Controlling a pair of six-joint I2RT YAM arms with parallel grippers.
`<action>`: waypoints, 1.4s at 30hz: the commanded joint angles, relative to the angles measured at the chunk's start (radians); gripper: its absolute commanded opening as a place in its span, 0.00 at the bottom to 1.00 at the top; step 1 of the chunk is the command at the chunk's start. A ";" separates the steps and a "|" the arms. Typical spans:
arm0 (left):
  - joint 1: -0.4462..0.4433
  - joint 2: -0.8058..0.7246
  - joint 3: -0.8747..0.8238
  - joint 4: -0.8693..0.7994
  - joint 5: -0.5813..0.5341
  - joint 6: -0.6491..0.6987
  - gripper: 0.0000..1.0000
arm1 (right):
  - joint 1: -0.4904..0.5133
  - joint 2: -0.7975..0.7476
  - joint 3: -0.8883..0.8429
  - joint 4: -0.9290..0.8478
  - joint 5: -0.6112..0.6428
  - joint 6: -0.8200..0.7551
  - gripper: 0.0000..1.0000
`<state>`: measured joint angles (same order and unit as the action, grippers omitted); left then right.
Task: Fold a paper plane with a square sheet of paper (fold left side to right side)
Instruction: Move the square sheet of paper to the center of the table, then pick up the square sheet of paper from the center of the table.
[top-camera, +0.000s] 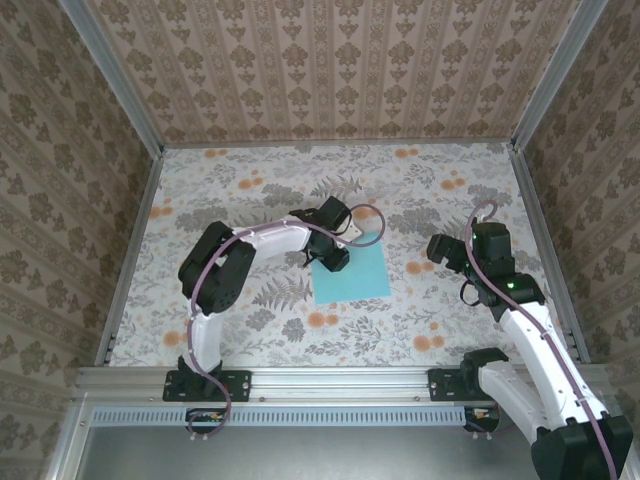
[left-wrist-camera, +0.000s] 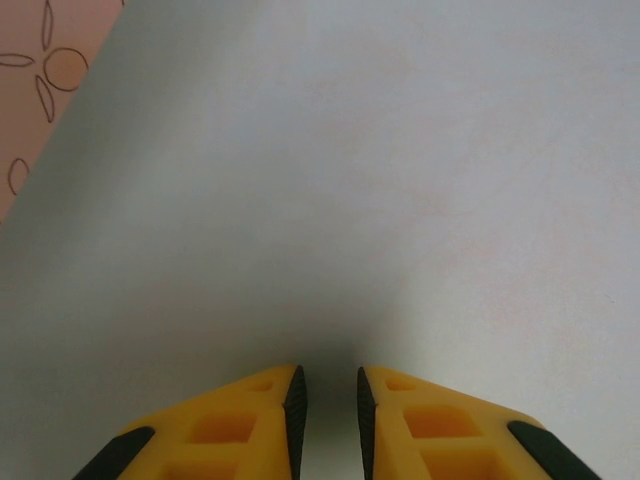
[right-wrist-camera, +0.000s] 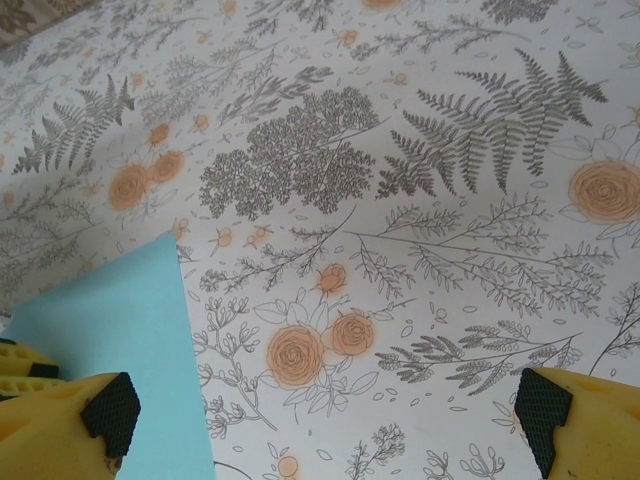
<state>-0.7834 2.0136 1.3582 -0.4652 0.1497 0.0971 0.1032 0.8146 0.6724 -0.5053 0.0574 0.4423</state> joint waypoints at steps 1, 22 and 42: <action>0.014 -0.007 0.016 -0.042 0.009 0.035 0.27 | 0.008 0.030 0.023 -0.016 -0.044 0.011 1.00; 0.105 -0.357 -0.414 0.257 0.351 -0.584 0.47 | 0.325 0.776 0.339 0.114 0.032 0.087 1.00; 0.103 -0.244 -0.447 0.234 0.280 -0.605 0.42 | 0.427 1.073 0.497 0.073 -0.018 0.118 1.00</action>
<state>-0.6788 1.7458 0.9253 -0.2234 0.4477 -0.4976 0.5182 1.8683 1.1595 -0.4004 0.0731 0.5350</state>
